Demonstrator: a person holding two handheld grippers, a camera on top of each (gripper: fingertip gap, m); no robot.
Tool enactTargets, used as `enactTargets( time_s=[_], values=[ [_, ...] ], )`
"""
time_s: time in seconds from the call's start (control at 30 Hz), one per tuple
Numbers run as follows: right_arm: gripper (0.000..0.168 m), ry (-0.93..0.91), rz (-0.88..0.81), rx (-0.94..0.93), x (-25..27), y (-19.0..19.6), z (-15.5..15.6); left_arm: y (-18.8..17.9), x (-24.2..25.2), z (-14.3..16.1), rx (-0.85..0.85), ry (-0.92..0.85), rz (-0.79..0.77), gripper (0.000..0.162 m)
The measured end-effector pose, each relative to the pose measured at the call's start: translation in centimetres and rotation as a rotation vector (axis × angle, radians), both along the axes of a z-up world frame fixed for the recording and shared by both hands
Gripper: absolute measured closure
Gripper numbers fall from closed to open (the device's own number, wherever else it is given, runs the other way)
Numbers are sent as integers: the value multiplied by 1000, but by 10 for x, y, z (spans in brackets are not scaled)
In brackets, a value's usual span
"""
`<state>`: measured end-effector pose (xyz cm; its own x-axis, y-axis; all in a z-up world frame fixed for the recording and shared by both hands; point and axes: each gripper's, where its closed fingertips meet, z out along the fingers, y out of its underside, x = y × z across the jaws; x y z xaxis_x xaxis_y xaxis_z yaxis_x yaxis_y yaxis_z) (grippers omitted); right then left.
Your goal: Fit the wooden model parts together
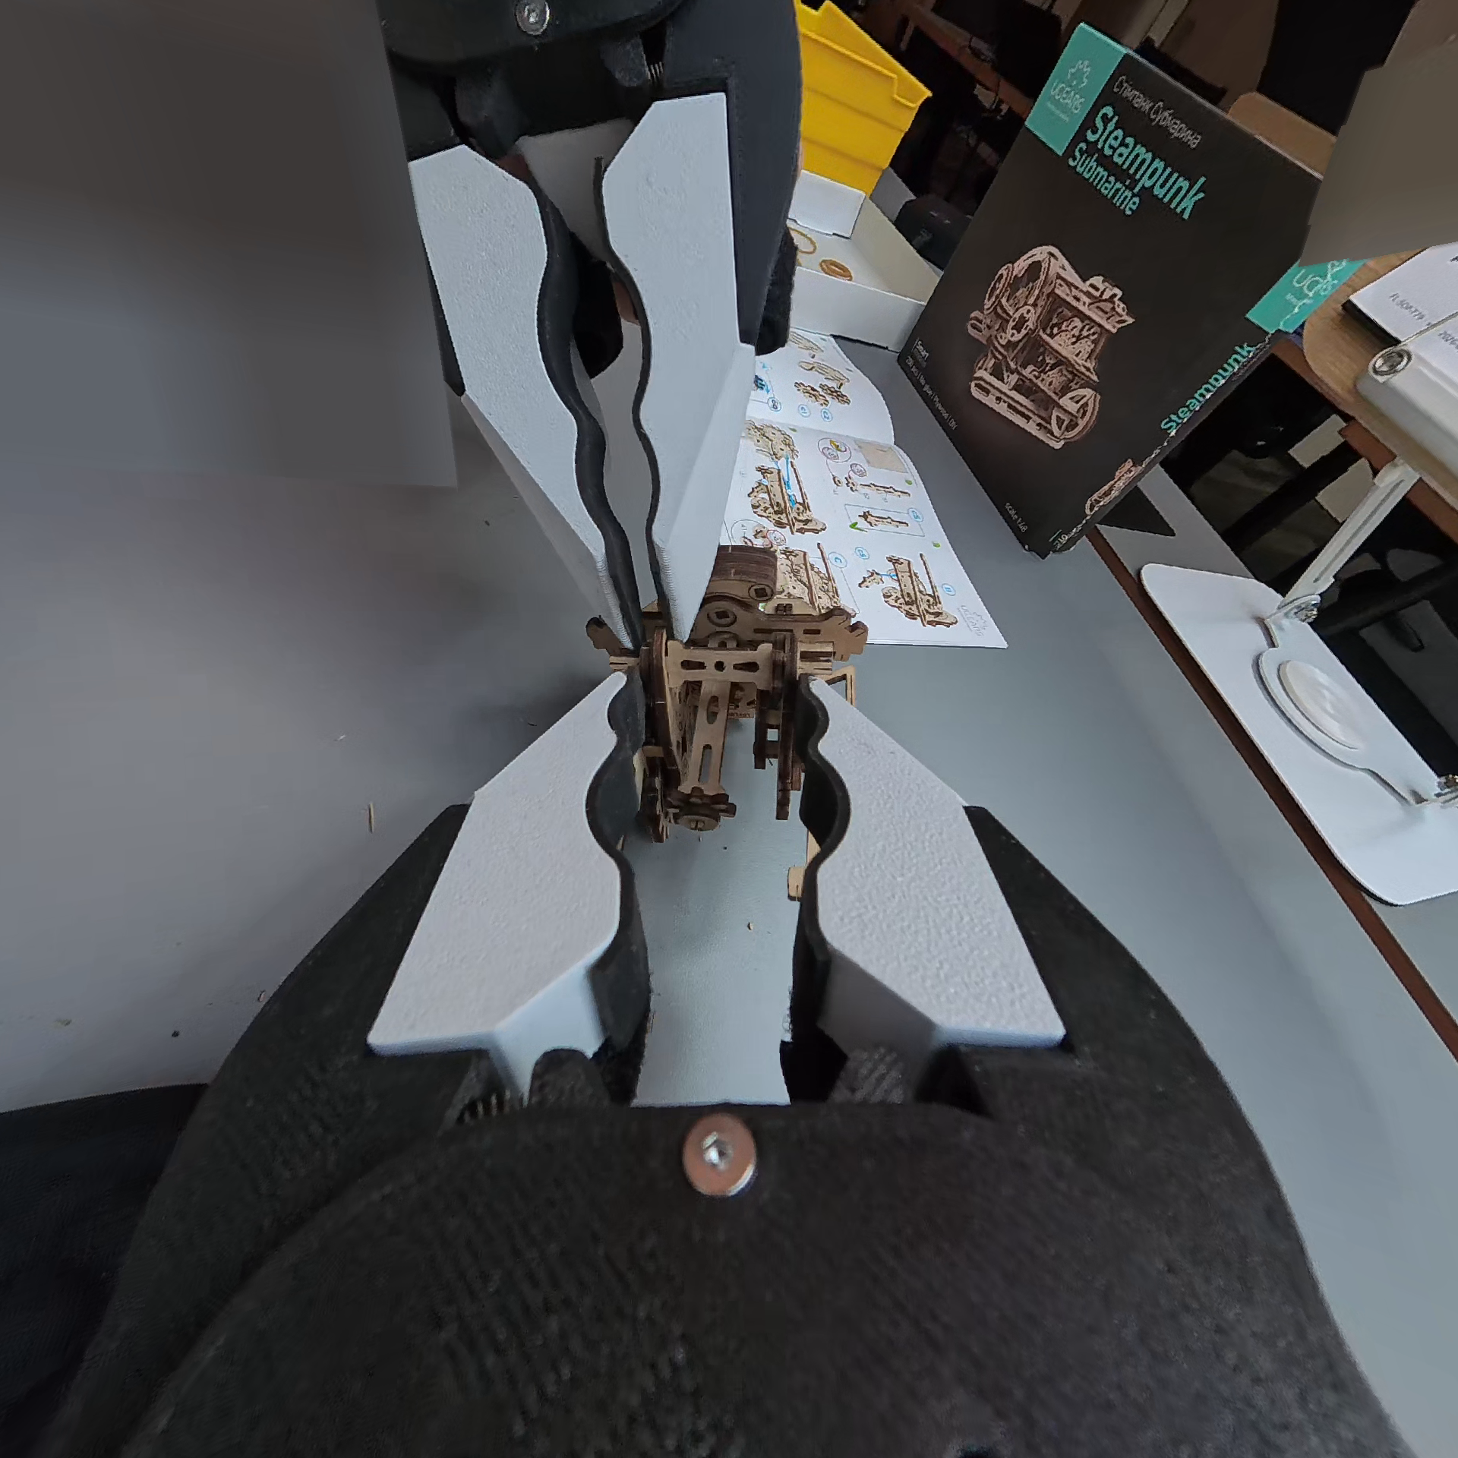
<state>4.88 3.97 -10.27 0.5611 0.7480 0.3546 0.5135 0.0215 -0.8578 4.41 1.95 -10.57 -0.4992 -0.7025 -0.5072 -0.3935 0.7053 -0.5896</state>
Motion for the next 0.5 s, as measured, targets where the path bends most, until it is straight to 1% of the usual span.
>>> enactTargets(
  time_s=[0.1,0.23,0.4,0.5],
  values=[
    [132,-3,9,3,-1,-1,0,-1,-1,0,17,1,-10,158],
    [132,9,16,-17,-2,0,-1,-1,-2,0,-1,1,-16,159],
    [132,48,37,-52,-2,1,0,0,-2,2,-72,11,-13,159],
    [132,27,70,-46,-4,0,0,-1,-4,2,-111,24,-24,159]
  ],
)
